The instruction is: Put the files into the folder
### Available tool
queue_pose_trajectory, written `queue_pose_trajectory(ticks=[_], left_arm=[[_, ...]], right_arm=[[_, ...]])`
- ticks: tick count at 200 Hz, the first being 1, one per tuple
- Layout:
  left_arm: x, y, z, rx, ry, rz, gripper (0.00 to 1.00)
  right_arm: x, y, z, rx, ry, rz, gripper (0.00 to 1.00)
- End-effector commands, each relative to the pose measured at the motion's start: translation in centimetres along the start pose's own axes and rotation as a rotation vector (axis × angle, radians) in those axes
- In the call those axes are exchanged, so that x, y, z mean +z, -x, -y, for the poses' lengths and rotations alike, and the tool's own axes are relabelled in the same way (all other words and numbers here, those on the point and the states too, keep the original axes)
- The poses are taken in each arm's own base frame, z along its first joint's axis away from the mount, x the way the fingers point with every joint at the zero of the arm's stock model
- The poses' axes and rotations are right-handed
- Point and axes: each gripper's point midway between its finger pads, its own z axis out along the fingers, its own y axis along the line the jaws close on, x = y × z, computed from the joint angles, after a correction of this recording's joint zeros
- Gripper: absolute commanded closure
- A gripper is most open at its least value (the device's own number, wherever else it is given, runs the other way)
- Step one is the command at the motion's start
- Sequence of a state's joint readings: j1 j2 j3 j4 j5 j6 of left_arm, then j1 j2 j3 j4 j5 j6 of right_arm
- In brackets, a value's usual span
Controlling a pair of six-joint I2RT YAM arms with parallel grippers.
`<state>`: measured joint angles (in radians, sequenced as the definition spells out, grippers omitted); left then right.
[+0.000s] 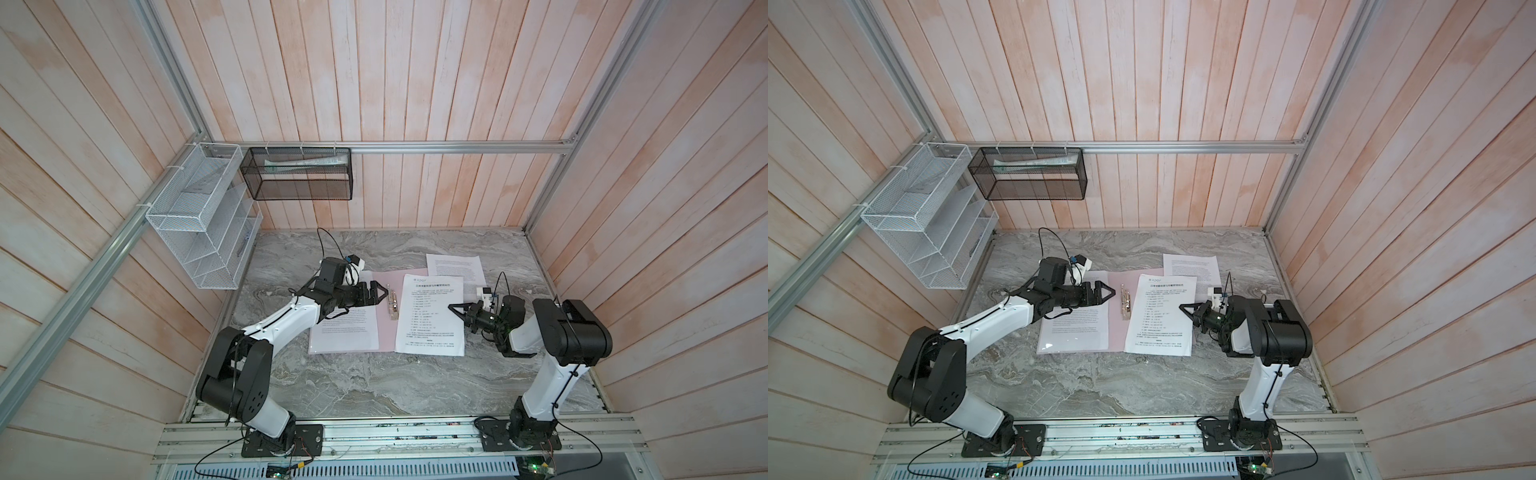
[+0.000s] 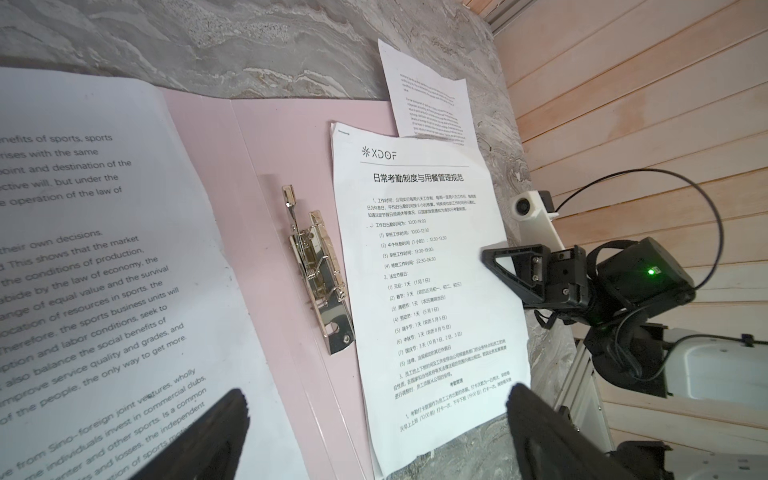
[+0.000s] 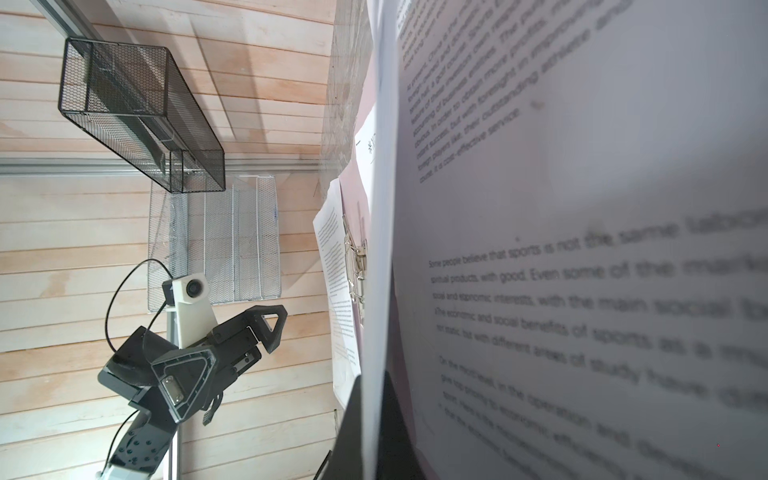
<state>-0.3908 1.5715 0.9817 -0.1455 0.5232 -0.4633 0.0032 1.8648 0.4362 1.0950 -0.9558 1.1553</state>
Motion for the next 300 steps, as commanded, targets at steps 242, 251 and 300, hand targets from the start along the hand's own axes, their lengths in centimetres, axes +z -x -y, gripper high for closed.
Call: queue_pose_trajectory(ticks=[242,251,300], left_arm=[[0.8,-0.8,-0.7,0.008,-0.013,-0.029,0.01],[0.9,-0.8,-0.7,0.009,-0.013,-0.030,0.01],[0.9,-1.0,-0.8,0.004,-0.012,-0.030,0.01]], right_arm=[[5.8,0.7,-1.4,-0.191,-0.118,-0.217,1.00],[6.0,0.7,-1.3,-0.190,-0.118,-0.218,1.00],[6.4,1.1,-0.8,-0.200,-0.168,-0.209,1.00]])
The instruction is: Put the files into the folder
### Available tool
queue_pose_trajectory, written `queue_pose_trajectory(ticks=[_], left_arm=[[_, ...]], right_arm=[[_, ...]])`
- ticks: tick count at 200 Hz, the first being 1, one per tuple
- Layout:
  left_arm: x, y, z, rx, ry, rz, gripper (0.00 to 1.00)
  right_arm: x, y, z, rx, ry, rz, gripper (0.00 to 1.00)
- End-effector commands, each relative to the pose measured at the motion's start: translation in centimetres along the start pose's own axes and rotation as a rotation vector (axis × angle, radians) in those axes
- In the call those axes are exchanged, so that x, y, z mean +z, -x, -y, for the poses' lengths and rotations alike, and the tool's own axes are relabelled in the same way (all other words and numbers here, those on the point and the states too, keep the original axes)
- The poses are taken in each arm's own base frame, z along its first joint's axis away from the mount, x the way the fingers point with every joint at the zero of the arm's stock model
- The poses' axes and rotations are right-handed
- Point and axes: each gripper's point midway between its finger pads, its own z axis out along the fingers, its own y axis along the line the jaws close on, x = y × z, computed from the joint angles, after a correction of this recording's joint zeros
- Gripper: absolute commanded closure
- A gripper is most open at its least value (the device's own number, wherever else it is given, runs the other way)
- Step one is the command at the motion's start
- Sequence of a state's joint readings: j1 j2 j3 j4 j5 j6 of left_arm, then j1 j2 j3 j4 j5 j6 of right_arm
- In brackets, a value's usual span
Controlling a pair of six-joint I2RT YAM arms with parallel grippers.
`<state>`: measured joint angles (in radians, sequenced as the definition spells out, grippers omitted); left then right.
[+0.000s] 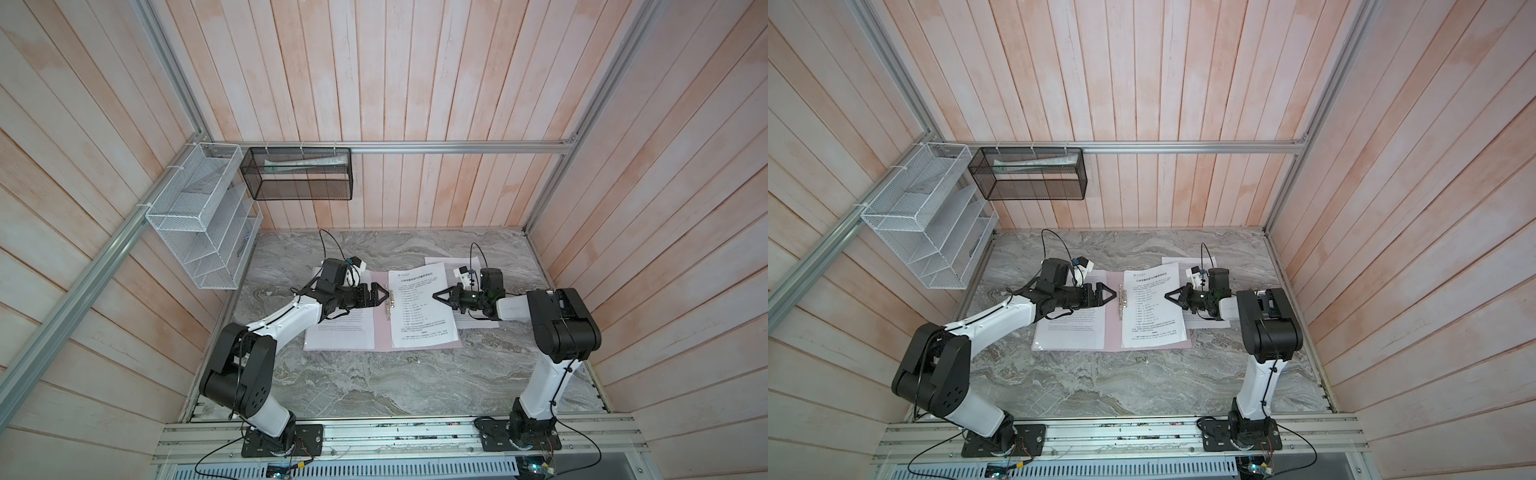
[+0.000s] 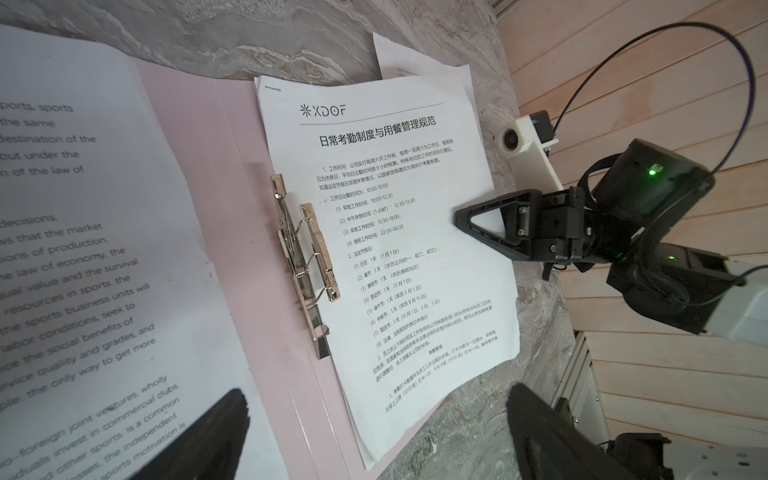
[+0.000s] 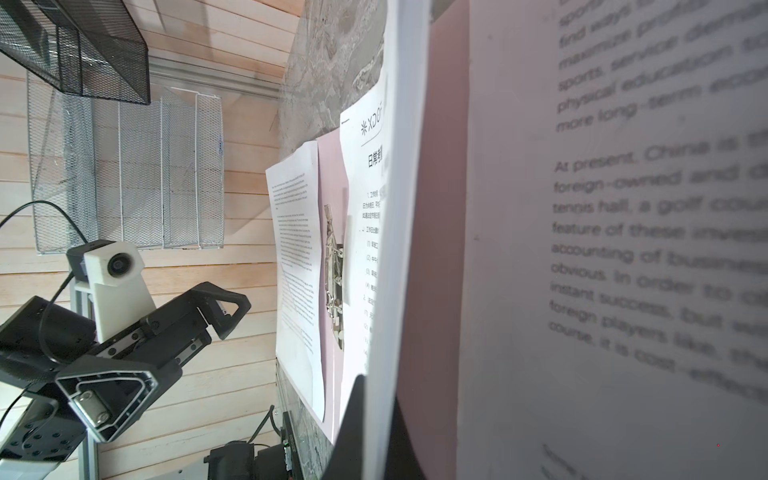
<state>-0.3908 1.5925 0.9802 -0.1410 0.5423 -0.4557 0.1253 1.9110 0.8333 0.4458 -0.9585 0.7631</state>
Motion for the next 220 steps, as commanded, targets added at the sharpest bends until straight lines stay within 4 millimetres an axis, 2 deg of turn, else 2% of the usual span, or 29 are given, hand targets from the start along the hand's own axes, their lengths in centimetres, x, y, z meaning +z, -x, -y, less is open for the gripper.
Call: queue_pose_trajectory(ticks=[1,12,24,27,37,47,54,77,110,143,162,182,220], left_arm=[[0.3,-0.5,-0.5,0.006,-0.002,-0.008,0.01],[0.3,-0.5,-0.5,0.006,-0.001,-0.008,0.02],[0.4,-0.5,-0.6,0.008,0.000,-0.009,0.01],[0.4,-0.5,-0.6,0.007,0.001,-0.008,0.01],[0.4,-0.5,-0.6,0.008,0.001,-0.008,0.01],[0.4,-0.4,-0.6,0.008,0.002,-0.007,0.02],[0.3,-0.4,-0.6,0.009,0.000,-0.006,0.01],[0.3,-0.1,-0.3,0.010,-0.007,0.001,0.02],[0.3,0.4,0.4,0.024,-0.019,0.010,0.01],[0.8,1.0,1.2,0.034,-0.031,0.018,0.01],[1.4,1.7,2.8,0.050,-0.058,0.029,0.02],[2.6,2.7,5.4,0.080,-0.095,0.042,0.02],[6.6,3.9,9.3,0.098,-0.174,0.040,0.02]], right_arm=[[0.3,0.4,0.4,-0.012,-0.047,0.003,1.00],[0.2,0.7,0.5,-0.023,-0.076,0.011,1.00],[0.1,0.8,0.3,-0.038,-0.108,0.015,0.88],[0.1,0.9,0.2,-0.043,-0.115,0.016,0.77],[-0.1,0.9,0.1,-0.056,-0.144,0.016,0.57],[-0.5,0.9,0.0,-0.068,-0.177,0.021,0.46],[-0.8,1.0,0.1,-0.074,-0.207,0.028,0.42],[-2.7,1.8,0.9,-0.105,-0.327,0.055,0.38],[-6.7,3.5,1.6,-0.093,-0.373,0.122,0.37],[-9.9,4.2,2.4,-0.070,-0.410,0.182,0.37],[-12.0,5.1,3.4,-0.051,-0.428,0.242,0.38],[-13.9,6.5,4.4,-0.029,-0.425,0.303,0.40],[-16.2,9.2,6.0,-0.012,-0.468,0.371,0.41]])
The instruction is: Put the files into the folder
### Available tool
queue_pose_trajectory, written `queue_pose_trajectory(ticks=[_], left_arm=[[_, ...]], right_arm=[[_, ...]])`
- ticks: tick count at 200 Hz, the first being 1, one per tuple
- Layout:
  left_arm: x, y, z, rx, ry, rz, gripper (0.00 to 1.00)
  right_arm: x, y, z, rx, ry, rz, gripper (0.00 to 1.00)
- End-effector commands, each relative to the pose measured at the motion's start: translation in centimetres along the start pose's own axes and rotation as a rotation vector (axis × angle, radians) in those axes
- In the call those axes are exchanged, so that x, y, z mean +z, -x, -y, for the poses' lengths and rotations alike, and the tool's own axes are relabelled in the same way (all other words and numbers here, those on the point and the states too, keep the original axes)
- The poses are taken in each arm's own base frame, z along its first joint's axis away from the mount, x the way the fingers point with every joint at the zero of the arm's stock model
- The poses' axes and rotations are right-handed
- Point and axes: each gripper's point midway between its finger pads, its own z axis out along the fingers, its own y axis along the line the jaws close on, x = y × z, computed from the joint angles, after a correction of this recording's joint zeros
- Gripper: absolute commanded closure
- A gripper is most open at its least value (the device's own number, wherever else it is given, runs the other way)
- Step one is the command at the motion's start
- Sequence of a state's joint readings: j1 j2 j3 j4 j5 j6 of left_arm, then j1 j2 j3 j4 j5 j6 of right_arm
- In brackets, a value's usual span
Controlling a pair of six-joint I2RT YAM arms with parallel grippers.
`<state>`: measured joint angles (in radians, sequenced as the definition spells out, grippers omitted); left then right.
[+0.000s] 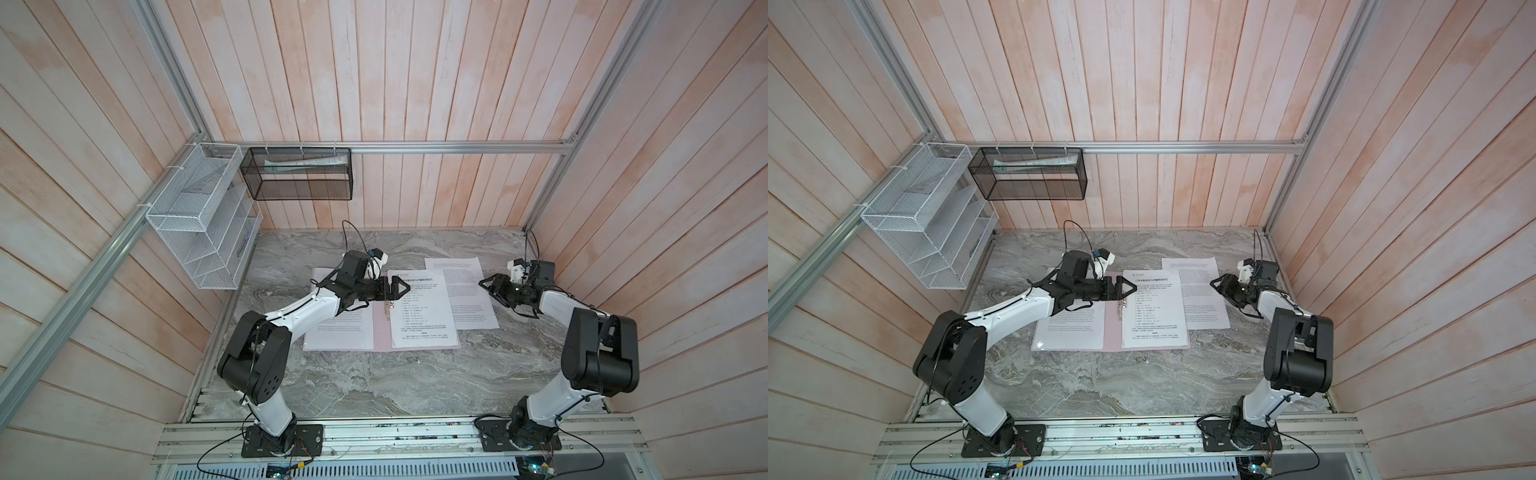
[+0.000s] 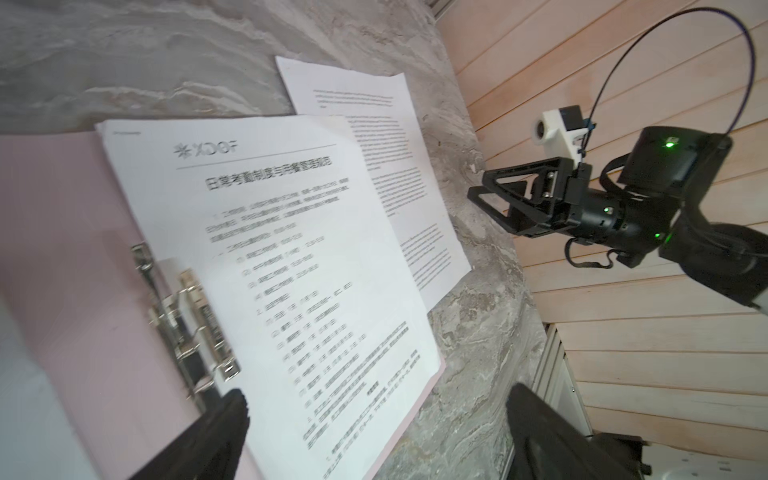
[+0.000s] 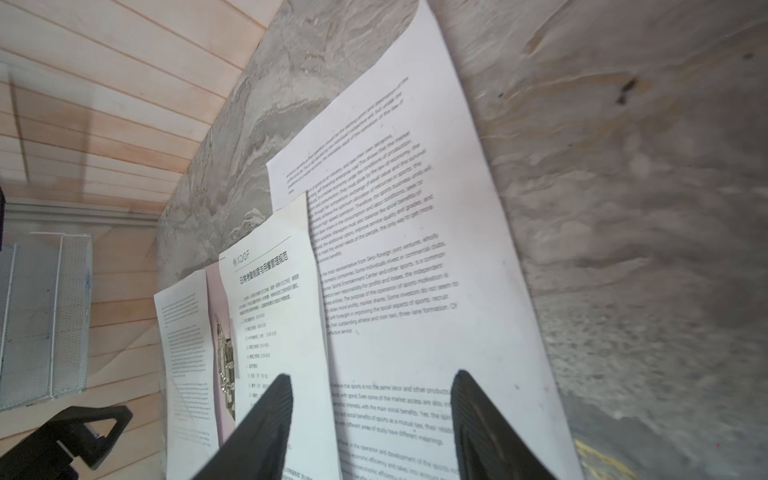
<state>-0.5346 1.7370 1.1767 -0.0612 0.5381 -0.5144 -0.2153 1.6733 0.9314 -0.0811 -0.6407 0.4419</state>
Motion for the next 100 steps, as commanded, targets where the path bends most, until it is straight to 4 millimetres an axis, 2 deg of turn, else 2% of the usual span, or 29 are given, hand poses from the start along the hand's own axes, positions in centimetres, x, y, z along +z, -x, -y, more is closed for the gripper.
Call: queue_pose_trajectory(ticks=[1,31,48,71,100], left_arm=[[2.6,1.6,1.8,0.012,-0.050,0.032,0.02],[6.5,1.7,2.8,0.002,-0.108,-0.007,0.02],[8.4,1.6,2.3,-0.005,-0.113,-0.026,0.02],[10.3,1.5,1.5,-0.021,-0.119,-0.044,0.02],[11.9,1.2,0.7,-0.035,-0.132,-0.065,0.03]], right_arm=[[0.2,1.6,1.3,-0.010,-0.040,0.026,0.41],[0.6,3.5,2.7,-0.037,-0.105,0.014,0.40],[1.1,4.4,3.1,-0.042,-0.105,-0.014,0.39],[2.6,5.2,3.0,-0.057,-0.056,-0.089,0.37],[3.9,5.0,4.3,-0.082,-0.070,-0.163,0.37]])
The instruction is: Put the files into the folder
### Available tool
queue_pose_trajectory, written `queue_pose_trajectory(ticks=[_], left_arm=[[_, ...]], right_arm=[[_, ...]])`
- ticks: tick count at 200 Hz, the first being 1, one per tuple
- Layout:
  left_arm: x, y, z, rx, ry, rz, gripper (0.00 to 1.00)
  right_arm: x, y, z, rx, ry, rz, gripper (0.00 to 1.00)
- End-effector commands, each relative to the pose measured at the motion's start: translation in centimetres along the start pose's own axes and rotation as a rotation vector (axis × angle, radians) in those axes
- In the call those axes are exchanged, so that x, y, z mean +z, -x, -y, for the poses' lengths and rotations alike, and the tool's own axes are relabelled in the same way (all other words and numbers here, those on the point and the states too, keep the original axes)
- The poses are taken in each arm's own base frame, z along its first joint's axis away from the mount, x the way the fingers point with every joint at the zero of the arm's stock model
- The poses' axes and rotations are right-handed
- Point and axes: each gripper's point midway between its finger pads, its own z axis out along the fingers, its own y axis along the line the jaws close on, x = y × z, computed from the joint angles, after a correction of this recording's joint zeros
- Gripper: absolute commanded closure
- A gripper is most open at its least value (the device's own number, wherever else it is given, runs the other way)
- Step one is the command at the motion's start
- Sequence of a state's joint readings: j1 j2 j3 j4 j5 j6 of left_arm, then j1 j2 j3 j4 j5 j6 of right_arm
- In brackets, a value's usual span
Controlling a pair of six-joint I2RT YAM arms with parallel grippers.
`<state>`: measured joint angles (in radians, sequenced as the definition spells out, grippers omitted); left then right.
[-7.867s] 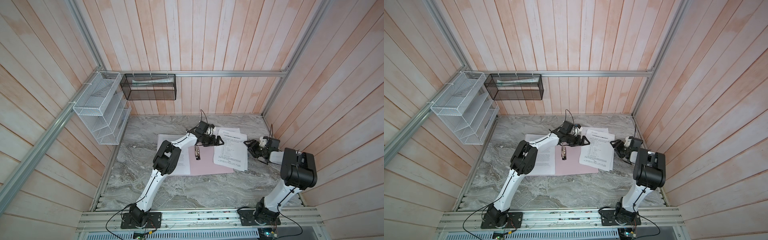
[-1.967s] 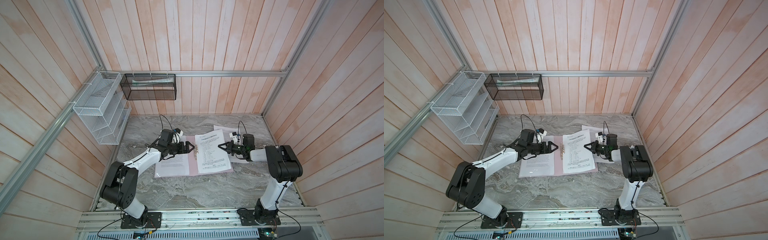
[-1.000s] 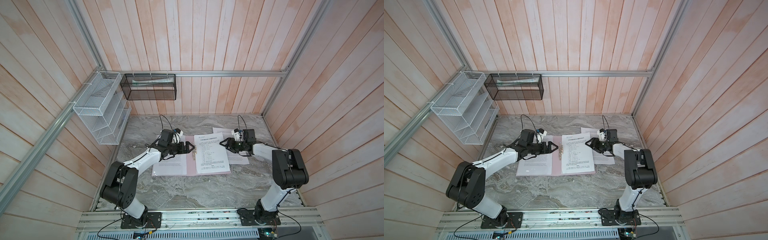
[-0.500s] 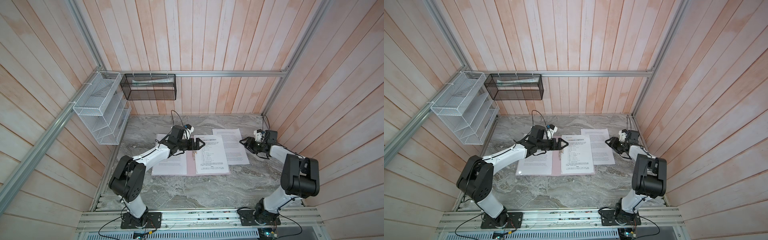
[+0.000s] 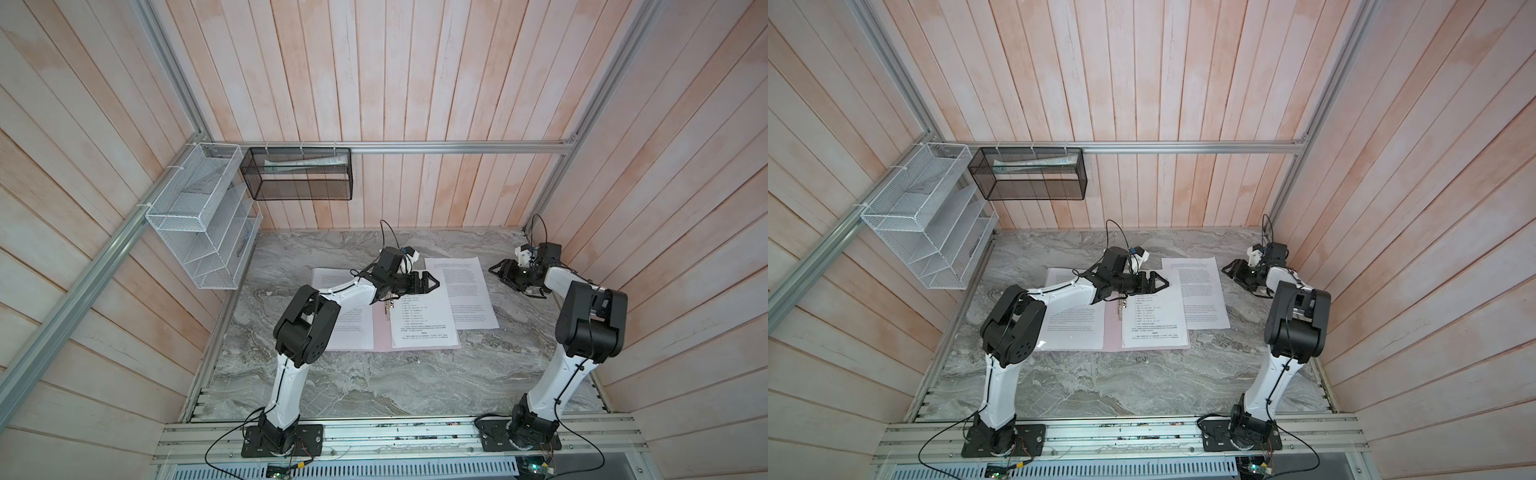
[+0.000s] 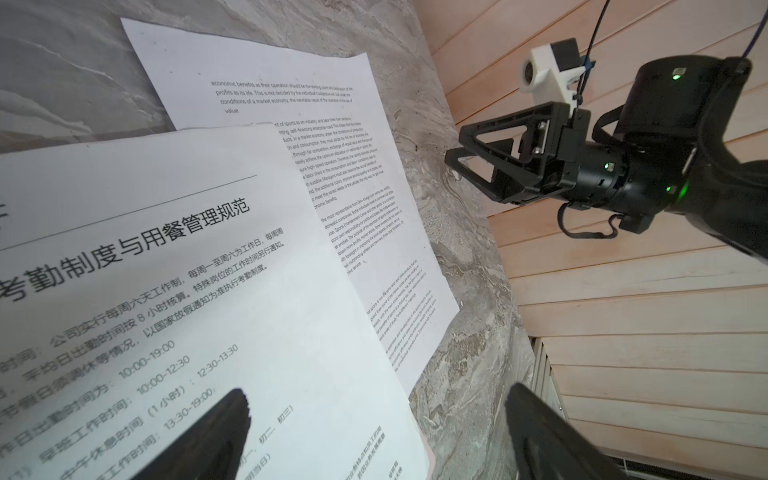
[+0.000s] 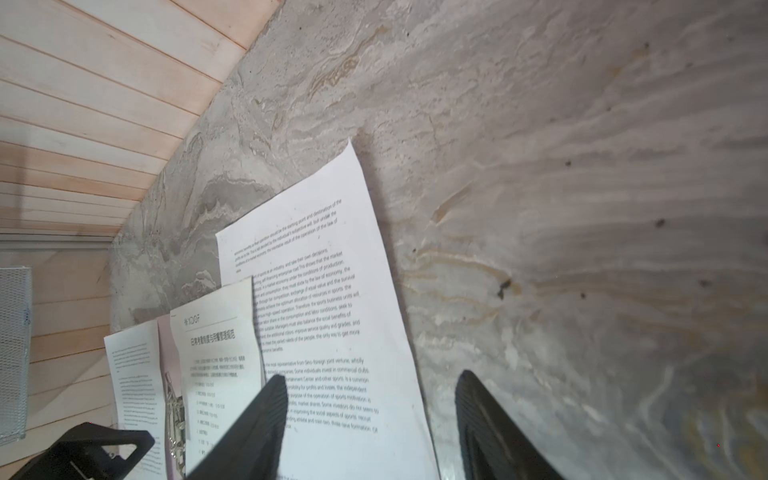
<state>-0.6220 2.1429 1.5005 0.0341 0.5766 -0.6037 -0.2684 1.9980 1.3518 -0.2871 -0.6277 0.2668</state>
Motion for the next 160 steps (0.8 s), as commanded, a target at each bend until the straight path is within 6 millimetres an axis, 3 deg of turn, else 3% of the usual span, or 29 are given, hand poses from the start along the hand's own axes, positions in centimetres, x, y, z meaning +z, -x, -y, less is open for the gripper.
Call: queue_pose_trajectory(ticks=[1,15,48,84,125,160], left_arm=[[0.9,0.8,0.7,0.006,-0.047,0.006,0.03],[1.4,0.4,0.1,-0.003,-0.047,-0.005,0.03],[2.1,-0.7,-1.3,-0.016,-0.036,-0.032,0.03],[2.8,-1.6,-2.2,-0.027,-0.046,-0.052,0.04],[3.1,-2.4,-2.9,-0.034,-0.054,-0.075,0.05],[3.0,-2.8,-3.9,-0.049,-0.045,-0.087,0.05]], right_arm=[[0.8,-2.3,1.0,-0.013,-0.003,-0.119,0.37],[1.2,-1.8,1.2,-0.009,0.027,-0.103,0.37],[1.9,1.1,-1.1,-0.080,0.174,0.004,0.37],[3.9,4.1,-0.3,-0.091,0.165,0.014,0.39],[7.2,4.0,1.2,-0.110,0.153,-0.073,0.41],[9.0,3.6,1.1,-0.136,0.182,-0.132,0.42]])
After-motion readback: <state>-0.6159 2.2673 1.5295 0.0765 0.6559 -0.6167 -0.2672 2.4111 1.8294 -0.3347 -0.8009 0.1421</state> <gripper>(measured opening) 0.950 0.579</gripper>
